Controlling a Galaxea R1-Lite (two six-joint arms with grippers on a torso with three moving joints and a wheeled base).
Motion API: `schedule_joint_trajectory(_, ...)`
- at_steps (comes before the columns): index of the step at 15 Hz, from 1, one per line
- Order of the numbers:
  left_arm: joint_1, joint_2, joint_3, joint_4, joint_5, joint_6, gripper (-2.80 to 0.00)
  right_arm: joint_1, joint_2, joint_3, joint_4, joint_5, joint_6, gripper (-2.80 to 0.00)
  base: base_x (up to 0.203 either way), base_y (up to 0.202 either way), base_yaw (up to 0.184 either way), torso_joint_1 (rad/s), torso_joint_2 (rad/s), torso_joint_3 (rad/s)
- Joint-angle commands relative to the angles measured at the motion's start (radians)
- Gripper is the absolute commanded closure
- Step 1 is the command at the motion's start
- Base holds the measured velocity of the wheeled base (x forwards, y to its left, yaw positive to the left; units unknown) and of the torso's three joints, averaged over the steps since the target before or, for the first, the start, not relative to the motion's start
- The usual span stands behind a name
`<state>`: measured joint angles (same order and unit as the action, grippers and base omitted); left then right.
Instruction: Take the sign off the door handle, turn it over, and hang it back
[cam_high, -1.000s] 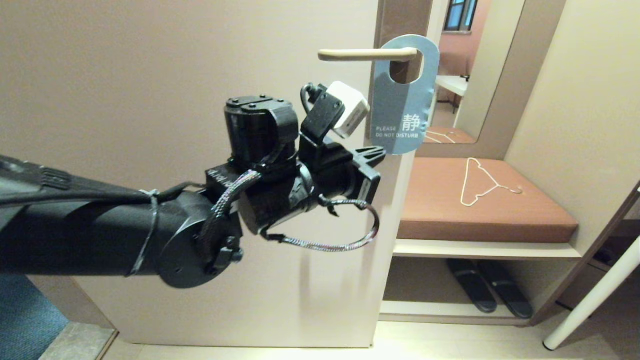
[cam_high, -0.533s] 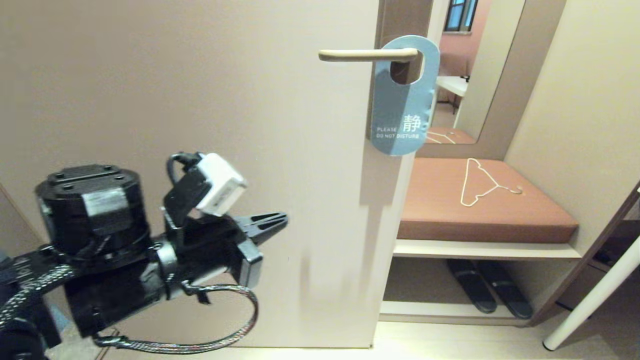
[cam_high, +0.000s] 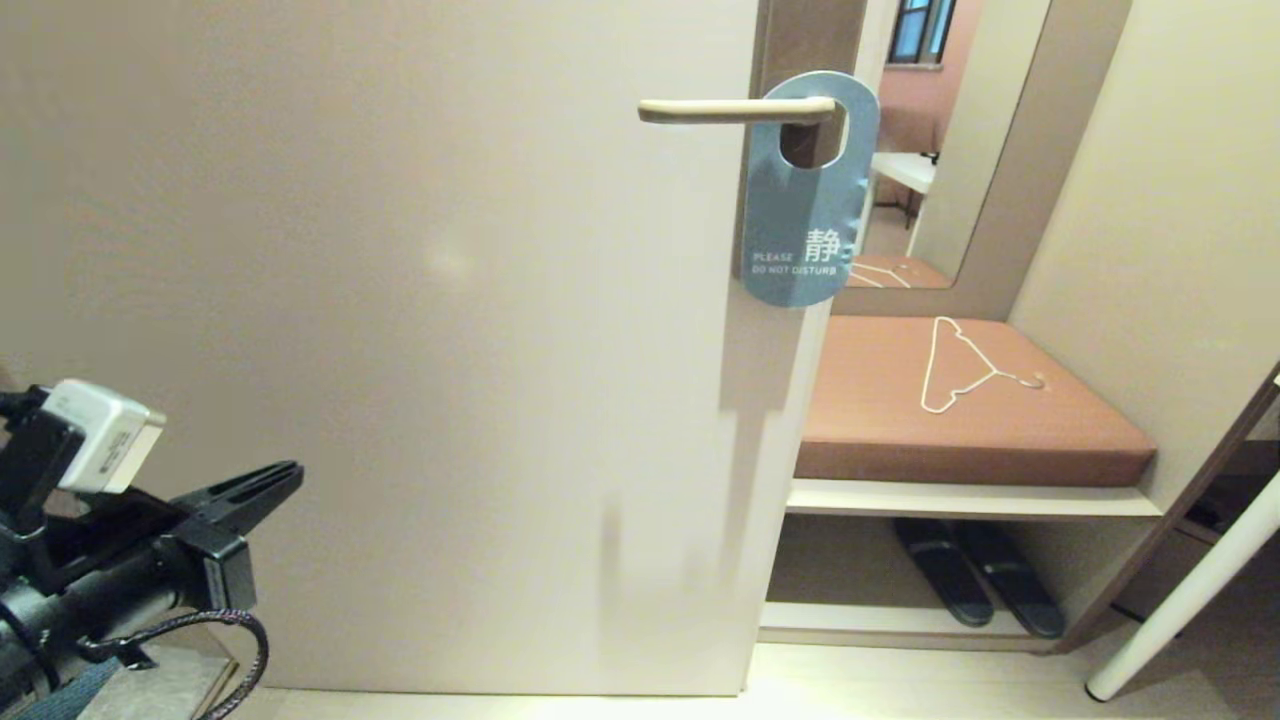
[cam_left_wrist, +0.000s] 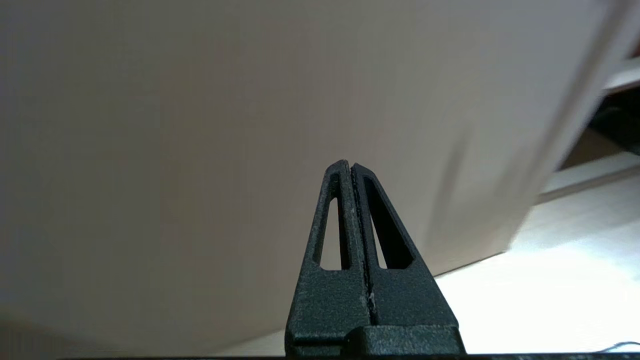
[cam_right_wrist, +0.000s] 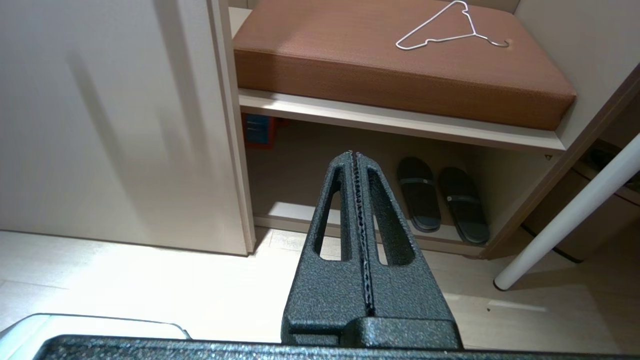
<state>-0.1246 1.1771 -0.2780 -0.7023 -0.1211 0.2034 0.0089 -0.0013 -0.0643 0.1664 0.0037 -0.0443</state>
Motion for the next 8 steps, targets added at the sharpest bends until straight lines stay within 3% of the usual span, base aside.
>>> schedule_joint_trajectory(1, 0.071, -0.056, 0.044, -0.006, -0.002, 0.000, 0.00, 0.000, 0.001, 0.000, 0.001, 0.001, 0.000, 0.00, 0.000, 0.000, 0.000, 0.000, 0.00, 0.000)
schedule_joint_trajectory(8, 0.105, -0.403, 0.253, 0.042, 0.006, -0.066, 0.00, 0.000, 0.001, 0.000, 0.001, 0.001, 0.000, 0.00, 0.000, 0.000, 0.000, 0.000, 0.00, 0.000)
